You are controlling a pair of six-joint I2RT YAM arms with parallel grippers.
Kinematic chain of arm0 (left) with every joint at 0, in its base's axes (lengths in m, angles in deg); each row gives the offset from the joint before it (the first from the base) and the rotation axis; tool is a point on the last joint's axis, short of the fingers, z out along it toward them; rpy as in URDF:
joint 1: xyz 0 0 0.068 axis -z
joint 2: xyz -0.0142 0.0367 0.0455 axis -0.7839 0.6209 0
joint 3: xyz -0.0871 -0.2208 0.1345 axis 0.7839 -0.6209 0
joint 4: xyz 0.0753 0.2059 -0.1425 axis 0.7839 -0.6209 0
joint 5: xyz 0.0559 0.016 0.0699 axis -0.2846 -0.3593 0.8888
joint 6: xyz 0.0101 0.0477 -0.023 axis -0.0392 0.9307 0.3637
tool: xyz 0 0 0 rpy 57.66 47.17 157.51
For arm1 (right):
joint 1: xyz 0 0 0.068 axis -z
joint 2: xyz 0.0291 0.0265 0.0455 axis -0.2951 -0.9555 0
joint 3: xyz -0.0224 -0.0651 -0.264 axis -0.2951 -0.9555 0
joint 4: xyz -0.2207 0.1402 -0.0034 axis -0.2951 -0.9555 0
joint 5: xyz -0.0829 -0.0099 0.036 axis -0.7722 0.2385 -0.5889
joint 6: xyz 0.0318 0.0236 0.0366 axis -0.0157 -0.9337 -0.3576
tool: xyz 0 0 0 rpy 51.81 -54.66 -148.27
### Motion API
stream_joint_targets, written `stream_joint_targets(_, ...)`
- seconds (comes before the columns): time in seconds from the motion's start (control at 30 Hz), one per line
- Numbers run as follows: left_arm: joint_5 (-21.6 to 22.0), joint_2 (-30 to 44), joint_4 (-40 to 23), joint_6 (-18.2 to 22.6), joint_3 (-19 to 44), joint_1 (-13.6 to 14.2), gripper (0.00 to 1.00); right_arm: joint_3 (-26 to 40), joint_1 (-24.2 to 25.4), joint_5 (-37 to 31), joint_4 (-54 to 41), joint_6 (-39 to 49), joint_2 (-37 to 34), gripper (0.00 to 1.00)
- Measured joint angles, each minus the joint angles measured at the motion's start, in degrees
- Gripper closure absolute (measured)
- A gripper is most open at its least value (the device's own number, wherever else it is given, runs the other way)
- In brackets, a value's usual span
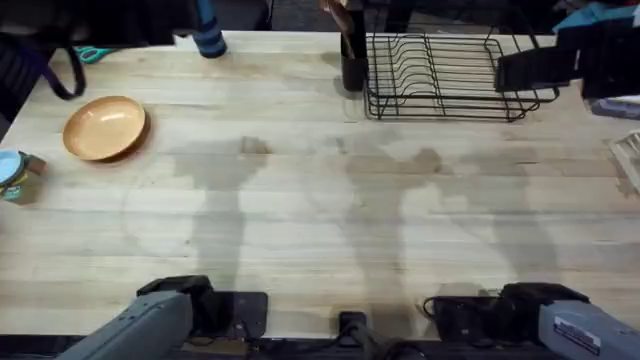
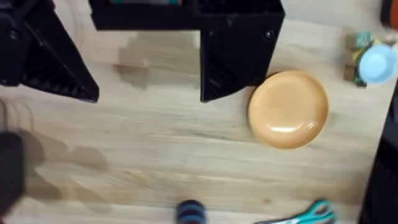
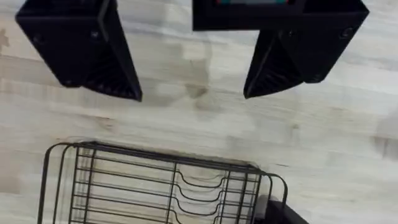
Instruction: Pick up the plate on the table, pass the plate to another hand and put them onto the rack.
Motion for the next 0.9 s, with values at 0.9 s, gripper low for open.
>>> stream_joint_targets(0.9, 0.0, 24.5, -1.9, -22.4, 0.0, -41.0, 0.007, 0.0, 0.0, 0.0, -0.7, 0.0, 0.0, 0.010)
